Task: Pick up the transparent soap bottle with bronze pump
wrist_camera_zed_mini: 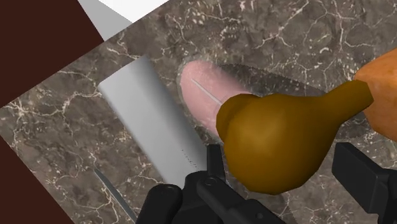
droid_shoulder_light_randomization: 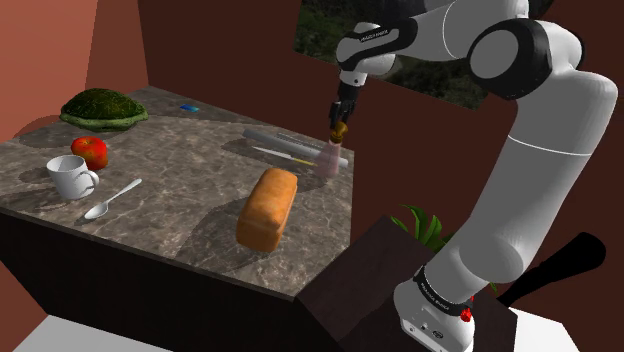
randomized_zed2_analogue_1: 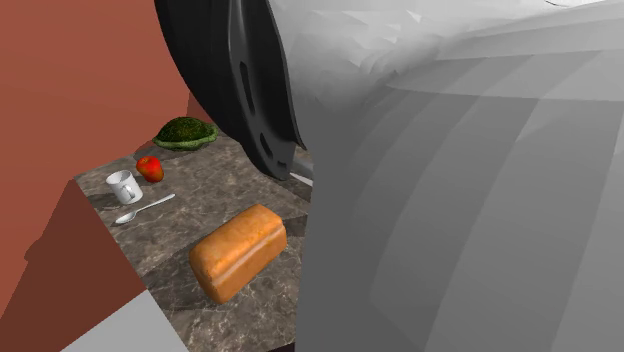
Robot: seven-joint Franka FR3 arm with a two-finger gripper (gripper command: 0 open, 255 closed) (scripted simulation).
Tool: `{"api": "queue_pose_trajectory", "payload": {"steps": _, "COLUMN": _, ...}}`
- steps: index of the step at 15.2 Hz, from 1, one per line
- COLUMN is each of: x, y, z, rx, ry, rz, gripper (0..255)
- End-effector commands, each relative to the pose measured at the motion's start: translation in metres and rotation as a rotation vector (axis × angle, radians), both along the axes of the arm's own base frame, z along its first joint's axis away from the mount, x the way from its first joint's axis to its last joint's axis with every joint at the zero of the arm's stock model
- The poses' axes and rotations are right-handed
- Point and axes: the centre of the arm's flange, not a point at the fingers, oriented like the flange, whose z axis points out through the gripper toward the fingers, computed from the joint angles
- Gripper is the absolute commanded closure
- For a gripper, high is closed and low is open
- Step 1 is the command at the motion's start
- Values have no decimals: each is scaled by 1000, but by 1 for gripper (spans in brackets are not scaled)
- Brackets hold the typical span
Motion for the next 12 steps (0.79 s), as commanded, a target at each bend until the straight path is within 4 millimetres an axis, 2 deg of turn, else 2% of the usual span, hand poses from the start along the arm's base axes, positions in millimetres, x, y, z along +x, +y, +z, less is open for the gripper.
{"api": "queue_pose_trajectory", "payload": {"steps": 1, "x": 0, "y": 0, "z": -1, "rx": 0, "ry": 0, "rz": 0, "gripper": 255}}
{"api": "queue_pose_trajectory", "payload": {"steps": 9, "x": 0, "y": -1, "z": -1, "rx": 0, "ry": 0, "rz": 0, "gripper": 255}}
{"api": "queue_pose_trajectory", "payload": {"steps": 12, "x": 0, "y": -1, "z": 15, "rx": 0, "ry": 0, "rz": 0, "gripper": 255}}
